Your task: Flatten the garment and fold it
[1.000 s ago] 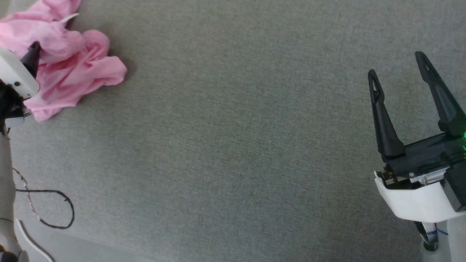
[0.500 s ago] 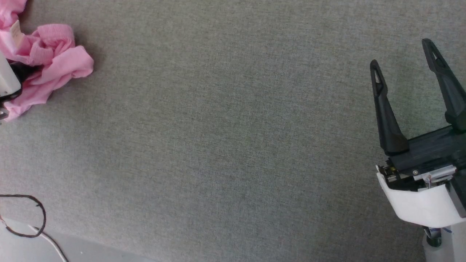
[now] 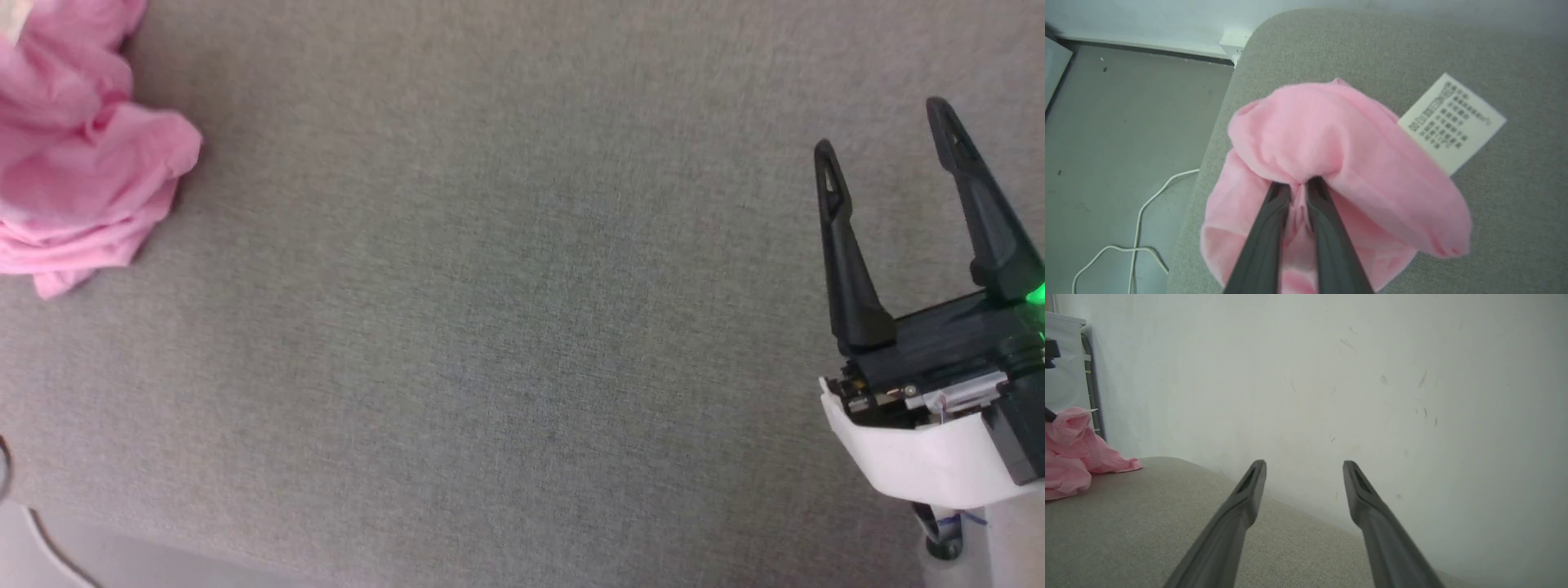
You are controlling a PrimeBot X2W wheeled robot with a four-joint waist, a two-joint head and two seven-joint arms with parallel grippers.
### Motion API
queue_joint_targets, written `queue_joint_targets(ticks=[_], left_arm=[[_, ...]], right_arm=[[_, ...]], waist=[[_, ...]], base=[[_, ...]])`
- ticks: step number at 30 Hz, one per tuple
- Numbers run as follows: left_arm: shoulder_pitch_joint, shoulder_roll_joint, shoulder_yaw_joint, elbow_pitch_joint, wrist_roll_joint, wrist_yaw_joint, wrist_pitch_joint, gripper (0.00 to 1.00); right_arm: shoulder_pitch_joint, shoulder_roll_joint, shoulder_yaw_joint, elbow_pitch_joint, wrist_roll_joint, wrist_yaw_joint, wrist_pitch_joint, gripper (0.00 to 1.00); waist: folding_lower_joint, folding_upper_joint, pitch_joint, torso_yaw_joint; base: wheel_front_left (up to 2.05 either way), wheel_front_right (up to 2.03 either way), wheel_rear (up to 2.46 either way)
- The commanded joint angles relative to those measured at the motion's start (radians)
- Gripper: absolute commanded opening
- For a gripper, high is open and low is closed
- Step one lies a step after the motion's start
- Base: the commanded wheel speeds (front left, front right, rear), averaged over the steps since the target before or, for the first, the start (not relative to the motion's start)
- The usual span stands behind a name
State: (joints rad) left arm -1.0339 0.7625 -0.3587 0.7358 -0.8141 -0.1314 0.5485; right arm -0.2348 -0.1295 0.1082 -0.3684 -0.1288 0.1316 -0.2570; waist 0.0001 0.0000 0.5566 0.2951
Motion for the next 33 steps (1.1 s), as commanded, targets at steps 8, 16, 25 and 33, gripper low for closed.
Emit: queue_joint_targets(ticks=[8,16,25,33], left_arm=[[-0.125,0.056,-0.191,-0.241,0.019,0.001,-0.031,0.0],[-0.226,0.03,-0.385,-0.453,-0.042,0.001,-0.03,0.0],[-0.232,-0.07,-0.592,-0.64,-0.105,0.001,-0.068,0.0],[-0.094,-0.219,-0.813,-0.605,-0.117,0.001,-0.123,0.0]], right_arm=[[0.071,0.048,-0.027,0.028,0.021,-0.001,-0.005,1.0],[0.13,0.075,-0.04,0.044,0.033,-0.001,-0.005,1.0],[0.153,0.079,-0.063,0.043,0.062,-0.001,-0.005,1.0],[0.156,0.079,-0.093,0.042,0.091,-0.001,-0.005,1.0]], waist=[[-0.0001,0.0,-0.218,-0.051],[-0.0001,0.0,-0.311,-0.157],[-0.0001,0.0,-0.323,-0.305],[-0.0001,0.0,-0.292,-0.401]], base=[[0.0,0.0,0.0],[0.0,0.0,0.0],[0.0,0.0,0.0],[0.0,0.0,0.0]])
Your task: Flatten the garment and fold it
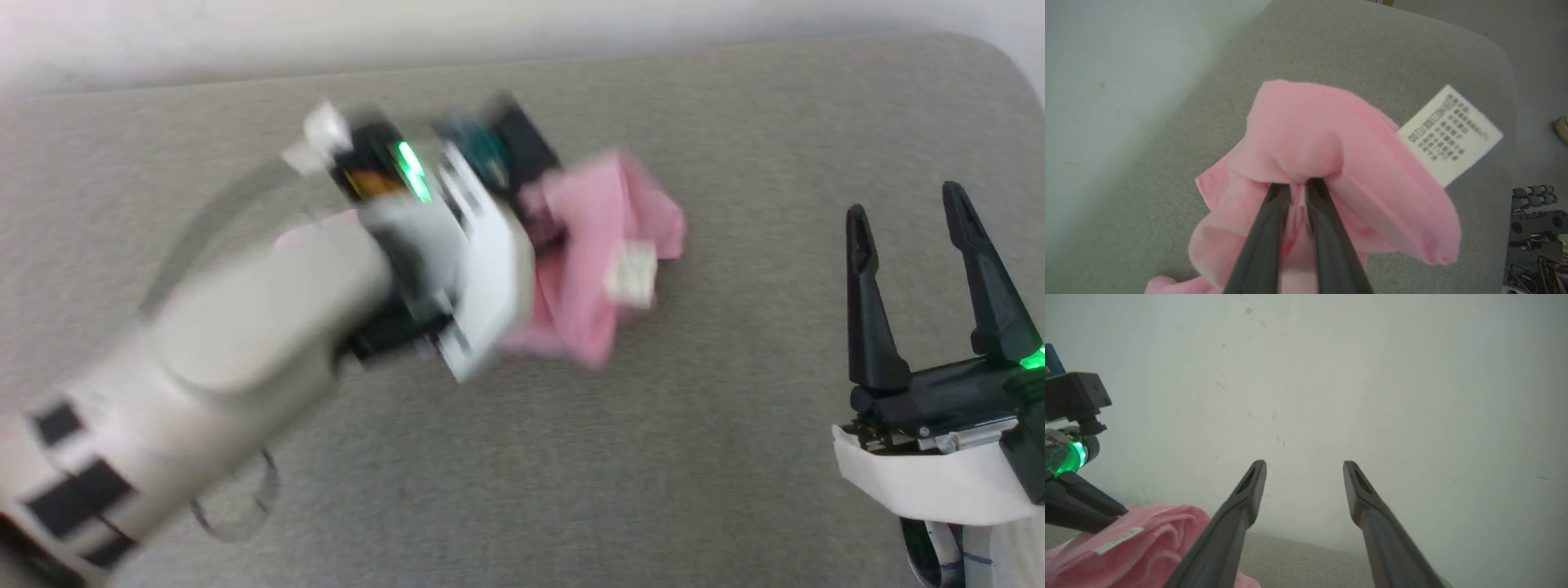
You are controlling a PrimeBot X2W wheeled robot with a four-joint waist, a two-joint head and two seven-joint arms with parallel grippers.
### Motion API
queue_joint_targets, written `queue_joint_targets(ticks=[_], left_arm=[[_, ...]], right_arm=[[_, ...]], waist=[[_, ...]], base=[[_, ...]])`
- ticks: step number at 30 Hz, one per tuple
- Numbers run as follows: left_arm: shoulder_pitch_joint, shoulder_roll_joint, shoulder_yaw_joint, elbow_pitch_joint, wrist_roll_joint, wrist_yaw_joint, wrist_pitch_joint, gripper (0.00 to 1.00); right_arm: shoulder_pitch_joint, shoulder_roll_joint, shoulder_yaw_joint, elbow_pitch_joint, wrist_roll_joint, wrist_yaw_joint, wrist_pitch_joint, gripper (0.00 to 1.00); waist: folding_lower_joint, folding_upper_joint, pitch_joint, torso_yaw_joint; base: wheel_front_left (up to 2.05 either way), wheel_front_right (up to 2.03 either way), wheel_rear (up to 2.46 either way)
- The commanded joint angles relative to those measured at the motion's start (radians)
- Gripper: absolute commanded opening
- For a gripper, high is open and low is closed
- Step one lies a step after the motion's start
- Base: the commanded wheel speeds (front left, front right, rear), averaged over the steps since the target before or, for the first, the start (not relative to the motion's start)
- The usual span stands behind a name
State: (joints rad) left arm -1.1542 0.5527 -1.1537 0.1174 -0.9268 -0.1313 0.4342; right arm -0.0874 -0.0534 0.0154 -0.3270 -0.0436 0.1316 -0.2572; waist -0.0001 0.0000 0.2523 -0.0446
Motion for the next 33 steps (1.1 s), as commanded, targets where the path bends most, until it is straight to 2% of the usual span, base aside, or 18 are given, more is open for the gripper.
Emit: queue_joint_targets(ticks=[1,6,10,13,15,16,17,21,24,29,33], left_arm=[[0.047,-0.028,-0.044,0.029,-0.008,0.001,-0.017,0.0],[0.175,-0.116,-0.115,0.107,-0.016,0.001,-0.039,0.0],[0.298,-0.172,-0.126,0.148,0.023,0.001,0.003,0.0],[0.368,-0.198,-0.126,0.155,0.052,0.001,0.029,0.0],[0.377,-0.202,-0.126,0.167,0.063,0.001,-0.01,0.0],[0.375,-0.205,-0.126,0.179,0.07,0.001,-0.047,0.38],[0.37,-0.208,-0.126,0.187,0.087,0.001,-0.085,1.0],[0.368,-0.22,-0.101,0.209,0.112,0.001,-0.287,1.0],[0.376,-0.223,-0.056,0.204,0.151,0.038,-0.437,1.0],[0.397,-0.205,0.011,0.185,0.238,0.179,-0.628,1.0],[0.445,-0.182,0.129,0.137,0.297,0.332,-0.692,1.0]], right_arm=[[0.009,0.003,-0.002,0.001,0.007,-0.001,-0.005,1.0],[0.007,0.003,-0.017,0.007,0.014,-0.001,-0.005,1.0],[0.002,0.003,-0.019,0.012,0.016,-0.001,-0.005,1.0],[0.0,0.003,-0.023,0.019,0.014,-0.001,-0.005,1.0],[0.005,0.003,-0.027,0.026,0.012,-0.001,-0.005,1.0],[0.01,0.003,-0.028,0.029,0.01,-0.001,-0.005,1.0],[0.016,0.003,-0.027,0.032,0.008,-0.001,-0.005,1.0],[0.047,0.003,-0.027,0.041,0.001,-0.001,-0.005,1.0],[0.074,0.003,-0.036,0.045,-0.003,-0.001,-0.005,1.0],[0.112,0.003,-0.047,0.046,-0.011,-0.001,-0.005,1.0],[0.128,0.003,-0.051,0.045,-0.014,-0.001,-0.005,1.0]], waist=[[0.0001,0.0,0.017,-0.069],[0.0001,0.0,0.033,-0.089],[0.0001,0.0,0.039,-0.094],[0.0001,0.0,0.033,-0.087],[0.0001,0.0,0.019,-0.077],[0.0001,0.0,0.009,-0.071],[0.0001,0.0,-0.003,-0.066],[0.0001,0.0,-0.065,-0.044],[0.0001,0.0,-0.11,-0.025],[0.0001,0.0,-0.16,0.015],[0.0001,0.0,-0.176,0.04]], base=[[0.0,0.0,0.0],[0.0,0.0,0.0],[0.0,0.0,0.0],[0.0,0.0,0.0],[0.0,0.0,0.0],[0.0,0.0,0.0],[0.0,0.0,0.0],[0.0,0.0,0.0],[0.0,0.0,0.0],[0.0,0.0,0.0],[0.0,0.0,0.0]])
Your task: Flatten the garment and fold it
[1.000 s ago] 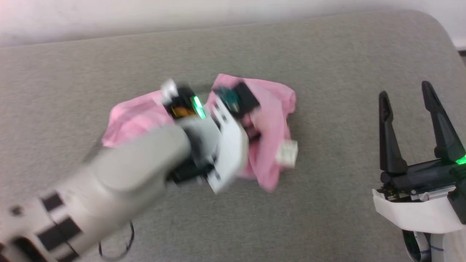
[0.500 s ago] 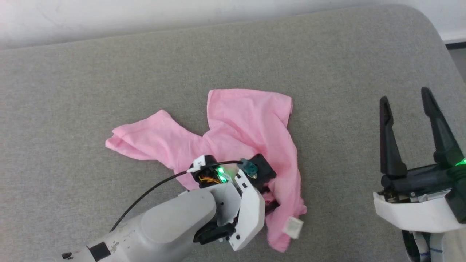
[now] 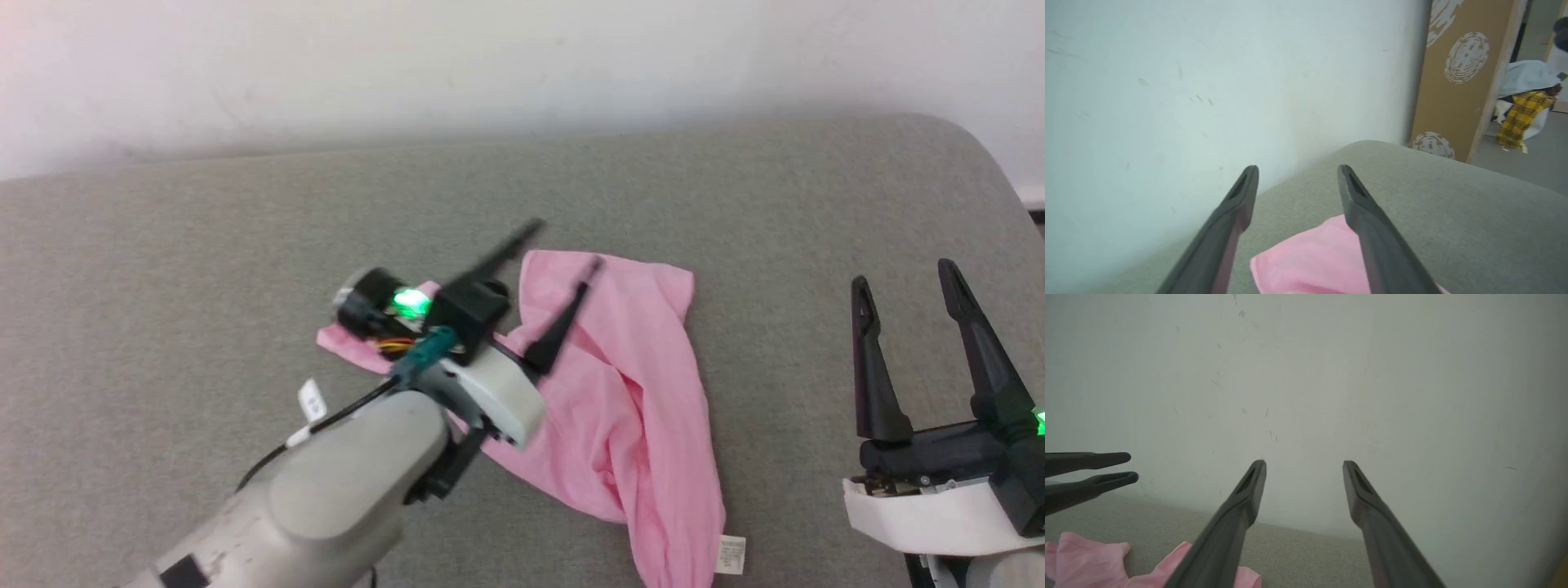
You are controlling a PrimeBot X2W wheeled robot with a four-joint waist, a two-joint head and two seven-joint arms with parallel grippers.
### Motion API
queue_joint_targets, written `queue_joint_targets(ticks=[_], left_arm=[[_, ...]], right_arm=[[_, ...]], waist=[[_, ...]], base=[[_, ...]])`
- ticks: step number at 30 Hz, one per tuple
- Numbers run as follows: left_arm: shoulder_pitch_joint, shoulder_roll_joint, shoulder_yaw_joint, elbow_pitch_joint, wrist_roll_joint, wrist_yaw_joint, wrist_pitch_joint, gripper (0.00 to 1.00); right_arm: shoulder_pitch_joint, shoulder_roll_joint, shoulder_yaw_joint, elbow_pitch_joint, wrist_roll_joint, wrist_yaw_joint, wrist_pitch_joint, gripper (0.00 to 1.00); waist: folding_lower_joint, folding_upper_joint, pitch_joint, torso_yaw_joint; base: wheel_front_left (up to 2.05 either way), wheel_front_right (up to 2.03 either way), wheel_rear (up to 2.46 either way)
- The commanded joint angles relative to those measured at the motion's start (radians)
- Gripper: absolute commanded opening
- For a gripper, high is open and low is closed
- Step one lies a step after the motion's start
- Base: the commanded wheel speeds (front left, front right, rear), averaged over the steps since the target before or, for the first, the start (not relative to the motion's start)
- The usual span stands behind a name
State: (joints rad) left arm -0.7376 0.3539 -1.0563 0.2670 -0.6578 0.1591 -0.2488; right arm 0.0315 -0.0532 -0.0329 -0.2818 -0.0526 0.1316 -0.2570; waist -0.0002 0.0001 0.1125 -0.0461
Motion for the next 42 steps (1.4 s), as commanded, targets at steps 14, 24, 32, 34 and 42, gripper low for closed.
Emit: queue_joint_targets(ticks=[14,24,32,34,42], left_arm=[[0.462,0.024,0.592,-0.346,0.394,0.345,-0.013,1.0],[0.708,-0.083,0.764,-0.34,0.487,0.186,-0.013,1.0],[0.744,-0.155,0.849,-0.318,0.551,0.089,-0.013,1.0],[0.743,-0.166,0.861,-0.313,0.564,0.068,-0.013,1.0],[0.555,-0.159,0.892,-0.297,0.6,-0.045,-0.013,1.0]], right_arm=[[0.018,0.003,-0.028,0.019,0.027,-0.001,-0.005,1.0],[0.044,0.003,-0.04,0.08,0.053,-0.001,-0.005,1.0],[0.043,0.003,-0.041,0.095,0.048,-0.001,-0.005,1.0],[0.033,0.003,-0.042,0.089,0.04,-0.001,-0.005,1.0],[0.003,0.003,-0.049,0.067,0.029,-0.001,-0.005,1.0]], waist=[[0.0002,-0.0001,-0.038,0.079],[0.0002,-0.0001,-0.044,0.084],[0.0002,-0.0001,-0.058,0.097],[0.0002,-0.0001,-0.06,0.098],[0.0002,-0.0001,-0.034,0.103]], base=[[0.0,0.0,0.0],[0.0,0.0,0.0],[0.0,0.0,0.0],[0.0,0.0,0.0],[0.0,0.0,0.0]])
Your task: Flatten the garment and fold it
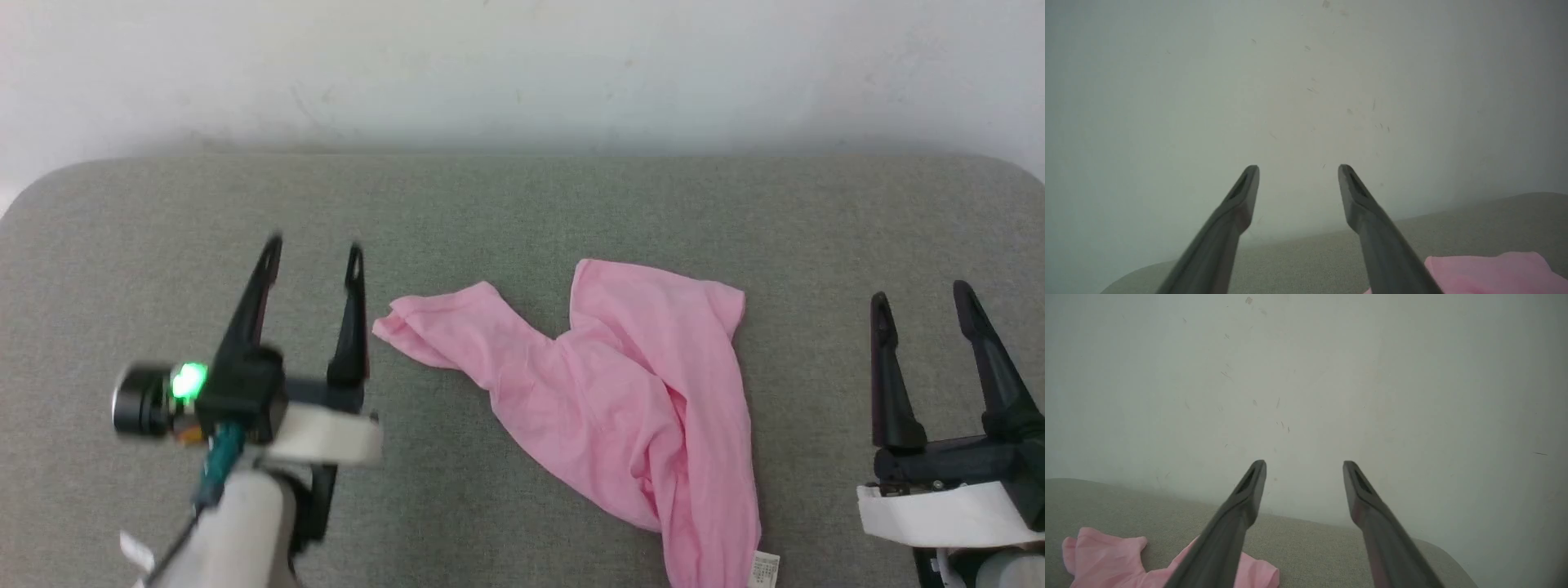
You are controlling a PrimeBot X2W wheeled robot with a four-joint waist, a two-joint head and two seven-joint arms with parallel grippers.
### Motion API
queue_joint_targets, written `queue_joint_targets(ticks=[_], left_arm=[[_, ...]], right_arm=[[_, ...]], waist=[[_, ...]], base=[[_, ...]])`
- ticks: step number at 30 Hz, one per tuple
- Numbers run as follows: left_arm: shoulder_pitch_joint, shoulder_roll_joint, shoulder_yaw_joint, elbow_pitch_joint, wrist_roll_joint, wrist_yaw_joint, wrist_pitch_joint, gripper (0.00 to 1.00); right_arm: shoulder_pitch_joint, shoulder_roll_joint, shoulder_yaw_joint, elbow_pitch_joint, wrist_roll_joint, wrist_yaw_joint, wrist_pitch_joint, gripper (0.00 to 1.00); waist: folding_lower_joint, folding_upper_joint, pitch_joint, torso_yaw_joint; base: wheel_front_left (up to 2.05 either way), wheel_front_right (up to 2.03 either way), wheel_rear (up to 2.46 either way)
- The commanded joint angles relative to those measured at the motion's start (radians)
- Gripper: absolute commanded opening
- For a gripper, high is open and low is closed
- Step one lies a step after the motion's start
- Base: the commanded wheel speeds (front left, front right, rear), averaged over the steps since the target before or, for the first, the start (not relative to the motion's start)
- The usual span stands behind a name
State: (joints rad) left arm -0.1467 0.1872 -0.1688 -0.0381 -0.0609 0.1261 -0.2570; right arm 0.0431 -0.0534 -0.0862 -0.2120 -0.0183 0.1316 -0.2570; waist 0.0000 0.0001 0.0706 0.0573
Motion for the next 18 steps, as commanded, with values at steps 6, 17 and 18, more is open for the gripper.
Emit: queue_joint_targets(ticks=[6,17,18], left_arm=[[-0.299,0.049,-0.042,0.245,0.0,-0.169,-0.005,1.0],[-0.748,0.062,-0.365,0.665,-0.185,-0.256,0.281,1.0],[-0.774,0.064,-0.413,0.681,-0.24,-0.256,0.328,1.0]], right_arm=[[-0.027,0.003,0.034,-0.002,0.0,-0.001,-0.005,1.0],[-0.087,0.003,0.044,-0.015,0.014,-0.001,-0.005,1.0],[-0.092,0.003,0.044,-0.015,0.017,-0.001,-0.005,1.0]], waist=[[0.0,-0.0001,0.044,-0.039],[0.0,-0.0001,0.149,-0.166],[0.0,-0.0001,0.16,-0.175]], base=[[0.0,0.0,0.0],[0.0,0.0,0.0],[0.0,0.0,0.0]])
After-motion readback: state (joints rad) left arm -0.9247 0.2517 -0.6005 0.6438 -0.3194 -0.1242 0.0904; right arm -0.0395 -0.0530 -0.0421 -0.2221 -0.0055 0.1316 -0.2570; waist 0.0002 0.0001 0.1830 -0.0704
